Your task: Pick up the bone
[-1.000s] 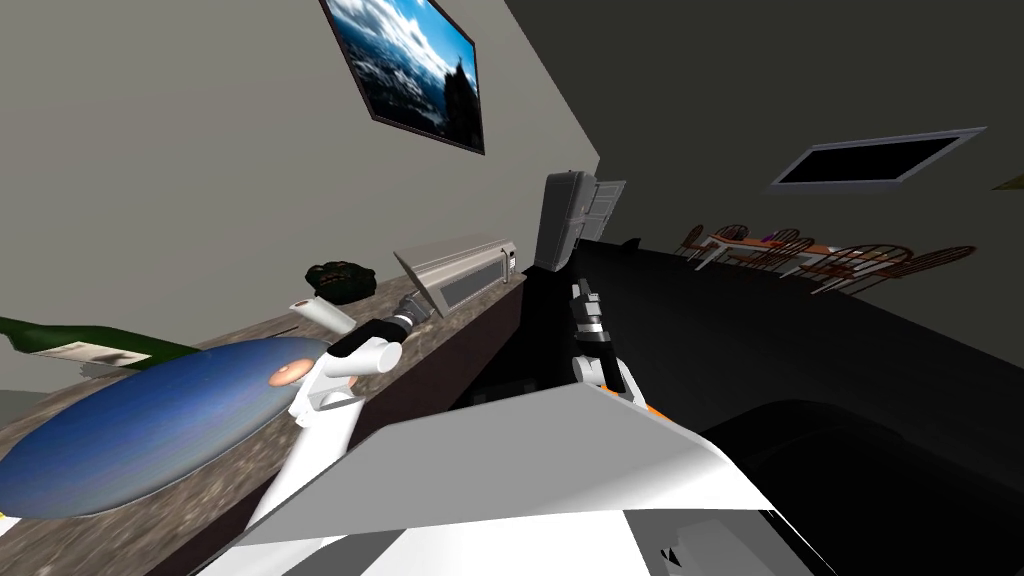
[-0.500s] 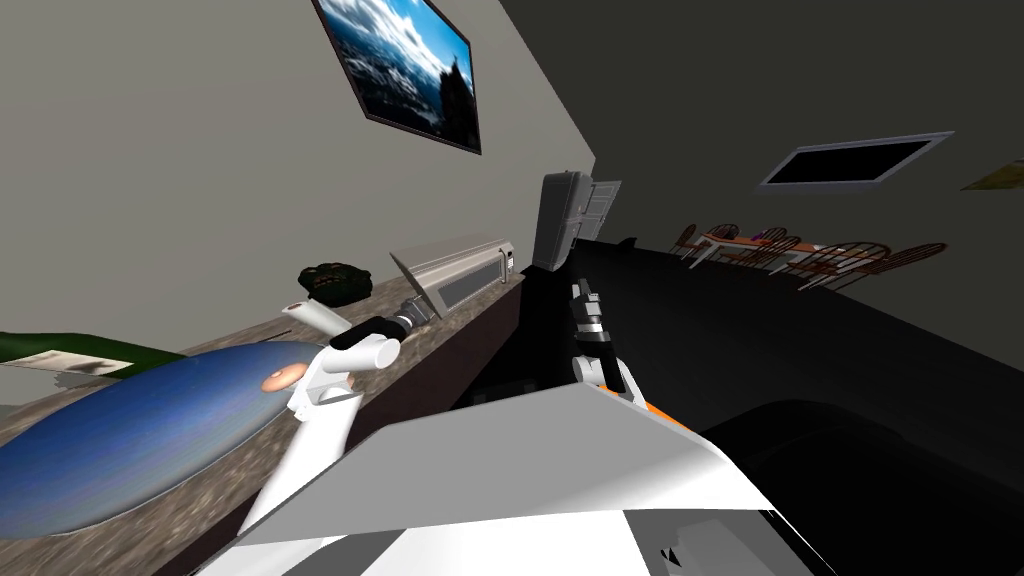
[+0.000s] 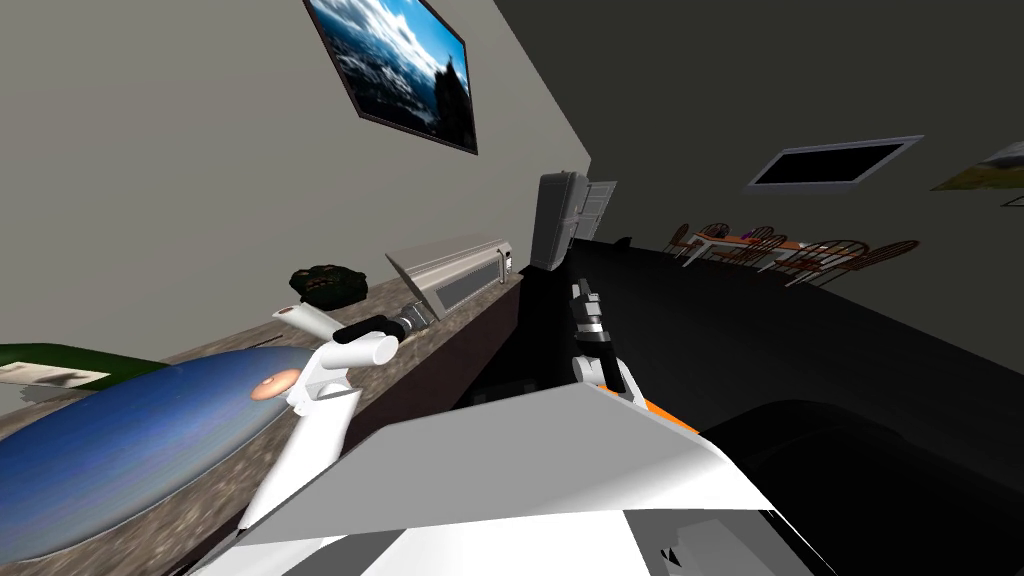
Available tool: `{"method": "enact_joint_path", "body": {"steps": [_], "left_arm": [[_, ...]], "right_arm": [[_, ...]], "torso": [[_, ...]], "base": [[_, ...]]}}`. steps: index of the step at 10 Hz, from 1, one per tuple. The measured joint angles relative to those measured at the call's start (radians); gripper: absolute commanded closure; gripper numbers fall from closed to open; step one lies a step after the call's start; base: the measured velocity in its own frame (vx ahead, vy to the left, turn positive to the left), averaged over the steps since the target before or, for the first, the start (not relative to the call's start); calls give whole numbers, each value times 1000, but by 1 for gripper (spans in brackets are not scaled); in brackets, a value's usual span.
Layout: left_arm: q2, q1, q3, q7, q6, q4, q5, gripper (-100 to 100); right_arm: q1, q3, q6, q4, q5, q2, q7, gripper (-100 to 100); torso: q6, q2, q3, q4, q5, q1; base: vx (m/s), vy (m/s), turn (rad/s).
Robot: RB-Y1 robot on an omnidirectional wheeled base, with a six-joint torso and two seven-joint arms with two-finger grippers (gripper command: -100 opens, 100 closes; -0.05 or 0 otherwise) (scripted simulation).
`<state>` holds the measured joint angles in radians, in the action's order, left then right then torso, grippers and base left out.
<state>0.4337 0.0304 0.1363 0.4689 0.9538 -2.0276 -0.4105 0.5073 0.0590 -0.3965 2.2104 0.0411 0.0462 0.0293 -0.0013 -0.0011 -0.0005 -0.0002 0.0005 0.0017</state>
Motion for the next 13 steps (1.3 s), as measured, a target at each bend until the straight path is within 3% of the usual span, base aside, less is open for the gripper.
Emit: {"method": "enact_joint_path", "body": {"steps": [13], "left_arm": [[37, -57, 36, 84, 315, 73, -50, -100]], "right_arm": [[0, 0, 0, 0, 0, 0, 0, 0]], "torso": [[0, -1, -1, 0, 0, 1]], "base": [[18, 16, -18]]}}
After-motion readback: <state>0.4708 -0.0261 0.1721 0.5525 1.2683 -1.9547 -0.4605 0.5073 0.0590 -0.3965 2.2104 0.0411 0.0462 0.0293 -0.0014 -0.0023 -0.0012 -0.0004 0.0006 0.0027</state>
